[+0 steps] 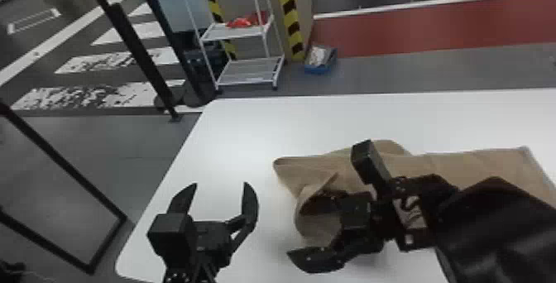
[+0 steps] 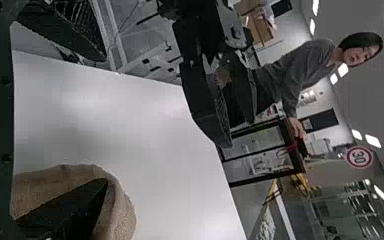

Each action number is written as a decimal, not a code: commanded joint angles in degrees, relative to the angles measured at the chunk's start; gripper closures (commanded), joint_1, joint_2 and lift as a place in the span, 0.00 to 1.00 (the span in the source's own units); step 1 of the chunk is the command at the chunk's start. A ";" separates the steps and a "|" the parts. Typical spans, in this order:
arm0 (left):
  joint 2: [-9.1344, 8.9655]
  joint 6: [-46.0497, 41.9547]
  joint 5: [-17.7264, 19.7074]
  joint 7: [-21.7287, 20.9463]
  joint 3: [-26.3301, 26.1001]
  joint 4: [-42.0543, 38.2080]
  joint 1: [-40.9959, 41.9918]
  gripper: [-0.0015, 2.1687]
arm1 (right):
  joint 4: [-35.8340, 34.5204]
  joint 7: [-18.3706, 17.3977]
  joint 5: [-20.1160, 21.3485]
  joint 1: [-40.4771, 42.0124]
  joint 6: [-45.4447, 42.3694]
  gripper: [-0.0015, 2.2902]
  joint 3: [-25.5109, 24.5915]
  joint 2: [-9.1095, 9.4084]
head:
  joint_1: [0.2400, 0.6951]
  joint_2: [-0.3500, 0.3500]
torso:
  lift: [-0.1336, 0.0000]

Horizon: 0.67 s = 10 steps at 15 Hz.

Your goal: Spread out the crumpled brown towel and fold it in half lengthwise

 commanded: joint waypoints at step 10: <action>-0.24 0.18 0.53 0.00 0.22 0.52 -0.31 0.00 | -14.17 3.17 1.17 7.52 -1.33 0.00 -16.04 0.05 | 1.00 1.00 | 0.07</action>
